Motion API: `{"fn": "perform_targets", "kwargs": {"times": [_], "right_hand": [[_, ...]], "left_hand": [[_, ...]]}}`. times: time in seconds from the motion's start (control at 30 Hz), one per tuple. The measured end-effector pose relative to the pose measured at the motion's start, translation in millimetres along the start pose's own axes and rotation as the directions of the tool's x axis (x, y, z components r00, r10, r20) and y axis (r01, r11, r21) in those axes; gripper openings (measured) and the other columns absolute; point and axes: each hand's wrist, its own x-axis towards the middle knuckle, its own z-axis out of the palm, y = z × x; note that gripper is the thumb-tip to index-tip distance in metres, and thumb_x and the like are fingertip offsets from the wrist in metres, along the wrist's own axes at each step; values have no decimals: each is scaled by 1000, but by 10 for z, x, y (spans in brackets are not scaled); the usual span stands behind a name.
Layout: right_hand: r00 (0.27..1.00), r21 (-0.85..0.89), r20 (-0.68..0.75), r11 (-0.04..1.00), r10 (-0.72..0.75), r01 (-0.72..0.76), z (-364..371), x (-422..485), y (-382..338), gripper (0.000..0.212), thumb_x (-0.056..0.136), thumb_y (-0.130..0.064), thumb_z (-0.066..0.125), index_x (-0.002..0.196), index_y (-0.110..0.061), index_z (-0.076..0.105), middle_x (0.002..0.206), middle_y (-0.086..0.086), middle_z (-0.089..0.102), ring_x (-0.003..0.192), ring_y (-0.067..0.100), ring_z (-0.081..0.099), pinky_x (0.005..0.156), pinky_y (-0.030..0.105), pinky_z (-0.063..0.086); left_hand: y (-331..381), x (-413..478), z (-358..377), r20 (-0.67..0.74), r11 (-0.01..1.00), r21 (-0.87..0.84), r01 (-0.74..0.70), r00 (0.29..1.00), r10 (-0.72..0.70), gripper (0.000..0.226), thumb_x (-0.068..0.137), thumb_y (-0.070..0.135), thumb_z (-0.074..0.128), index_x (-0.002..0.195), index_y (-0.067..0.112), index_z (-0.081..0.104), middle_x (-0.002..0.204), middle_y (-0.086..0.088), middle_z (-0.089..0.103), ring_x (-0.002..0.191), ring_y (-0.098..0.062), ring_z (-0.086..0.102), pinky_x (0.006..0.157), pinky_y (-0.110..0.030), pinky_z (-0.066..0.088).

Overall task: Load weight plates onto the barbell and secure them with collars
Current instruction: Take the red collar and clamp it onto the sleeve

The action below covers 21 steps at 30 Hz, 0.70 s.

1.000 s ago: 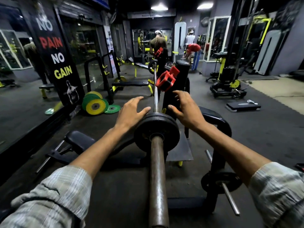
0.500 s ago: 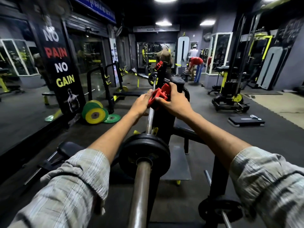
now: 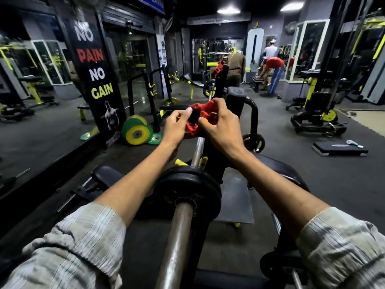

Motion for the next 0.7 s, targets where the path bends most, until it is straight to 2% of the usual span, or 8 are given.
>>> {"fn": "perform_targets", "kwargs": {"times": [0.07,0.17,0.27,0.33,0.43,0.57,0.63,0.7], "right_hand": [[999,68,31,998,-14,12,7,-87,-48,47,86,-33,71,127,-19,55,93,-3,69,86,22,68,81,40,56],[993,147,120,989,-21,4,-6,-266,-130,48,88,-31,69,133,-22,57,91,-3,68,82,19,66,84,39,57],[977,229,214,973,-24,-26,-72,-574,-263,47,89,-31,66,135,-28,57,93,-3,69,80,15,69,83,43,61],[965,283,261,957,-19,-58,-139,-841,-422,45,90,-26,65,134,-30,58,90,-1,71,76,16,73,77,46,64],[952,276,306,959,-25,-63,-223,-1226,-687,43,91,-25,66,133,-31,57,97,-1,74,80,17,74,76,43,65],[940,297,341,951,-17,-91,-288,-1821,-1057,41,94,-20,67,133,-28,57,102,0,74,90,18,76,76,45,66],[924,278,382,957,-30,-84,-315,-2187,-1290,47,94,-21,68,138,-30,54,104,2,73,93,20,75,74,47,66],[904,277,426,956,-38,-91,-392,-2411,-1433,51,94,-23,69,141,-32,52,105,6,71,89,28,75,71,51,65]], "left_hand": [[15,-95,-134,-13,1000,-8,10,1000,-10,35,82,58,71,89,25,67,94,-8,74,90,-29,74,86,-54,62],[38,-366,-382,66,996,-71,58,996,-53,23,98,41,65,97,17,62,101,-14,75,84,-20,74,75,-39,64],[75,-784,-687,168,992,-80,99,982,-85,17,98,33,66,101,17,65,106,-13,78,94,-23,75,80,-42,64],[130,-1127,-908,215,991,-77,110,972,-91,17,93,32,69,103,19,68,104,-8,78,93,-22,75,77,-41,64],[189,-1630,-1182,254,990,-61,129,961,-110,27,89,30,69,112,16,71,104,-6,76,91,-21,75,75,-42,64],[231,-2334,-1498,290,991,-42,127,951,-110,18,95,19,64,111,14,71,96,-3,76,84,-19,76,71,-41,65],[248,-2692,-1714,323,991,-29,127,940,-111,22,92,23,66,112,15,71,95,0,78,87,-17,76,73,-43,66],[259,-2900,-1838,342,991,-3,132,932,-123,29,90,27,68,116,16,71,104,-5,79,95,-21,76,77,-44,65]]}}
